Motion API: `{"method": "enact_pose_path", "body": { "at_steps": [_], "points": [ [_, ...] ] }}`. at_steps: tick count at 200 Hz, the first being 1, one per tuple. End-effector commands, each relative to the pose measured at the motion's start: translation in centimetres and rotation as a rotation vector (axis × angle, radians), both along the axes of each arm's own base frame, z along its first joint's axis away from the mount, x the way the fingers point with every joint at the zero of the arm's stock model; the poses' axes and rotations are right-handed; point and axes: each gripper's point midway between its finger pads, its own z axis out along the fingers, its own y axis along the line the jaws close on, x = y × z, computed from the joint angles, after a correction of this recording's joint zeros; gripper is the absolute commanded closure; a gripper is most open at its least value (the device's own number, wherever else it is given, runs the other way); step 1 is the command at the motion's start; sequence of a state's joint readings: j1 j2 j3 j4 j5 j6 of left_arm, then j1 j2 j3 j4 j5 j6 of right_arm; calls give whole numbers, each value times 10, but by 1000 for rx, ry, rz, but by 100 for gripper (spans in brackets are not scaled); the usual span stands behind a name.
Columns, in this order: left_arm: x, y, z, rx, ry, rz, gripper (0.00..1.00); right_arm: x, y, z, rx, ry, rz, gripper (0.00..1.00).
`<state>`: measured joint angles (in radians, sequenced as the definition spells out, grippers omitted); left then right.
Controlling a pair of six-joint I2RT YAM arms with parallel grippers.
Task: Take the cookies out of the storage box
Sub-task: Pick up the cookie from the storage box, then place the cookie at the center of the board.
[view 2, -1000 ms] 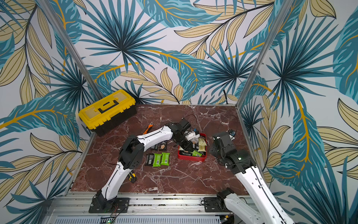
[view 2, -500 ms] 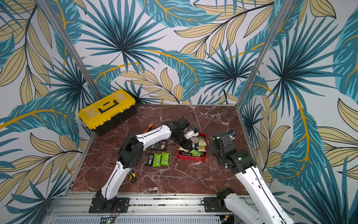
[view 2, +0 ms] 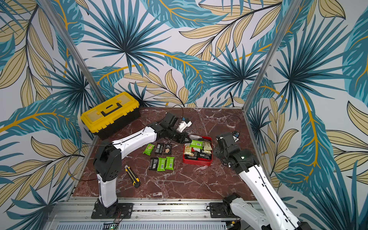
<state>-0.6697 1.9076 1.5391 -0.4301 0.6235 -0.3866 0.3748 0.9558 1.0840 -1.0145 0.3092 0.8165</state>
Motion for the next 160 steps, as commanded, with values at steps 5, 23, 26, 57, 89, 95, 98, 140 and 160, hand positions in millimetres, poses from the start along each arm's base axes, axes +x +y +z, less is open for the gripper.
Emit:
{"method": "enact_pose_path", "body": {
  "at_steps": [5, 23, 26, 57, 89, 95, 98, 140, 160],
  "points": [
    [16, 25, 7, -109, 49, 234, 100, 8, 4, 4, -3, -13, 17, 56],
    [19, 50, 4, -174, 89, 403, 100, 12, 6, 2, 0, -8, 23, 56],
    [19, 54, 3, -186, 94, 427, 100, 12, 6, 1, 0, -7, 23, 56],
    [16, 92, -4, -255, 122, 660, 100, 19, 12, 0, 4, 0, 42, 56],
    [18, 123, -29, -291, 199, 899, 100, 28, 20, 0, 1, 16, 83, 56],
    [17, 127, -35, -288, 220, 941, 100, 30, 21, 0, 0, 21, 89, 56],
    [17, 127, -38, -289, 228, 956, 100, 30, 22, 0, 1, 22, 92, 56],
    [17, 110, -58, -342, 315, 1054, 100, 34, 28, 0, 8, 33, 119, 56],
    [14, 99, -70, -366, 377, 1088, 100, 33, 29, -1, 15, 34, 125, 56]
  ]
}}
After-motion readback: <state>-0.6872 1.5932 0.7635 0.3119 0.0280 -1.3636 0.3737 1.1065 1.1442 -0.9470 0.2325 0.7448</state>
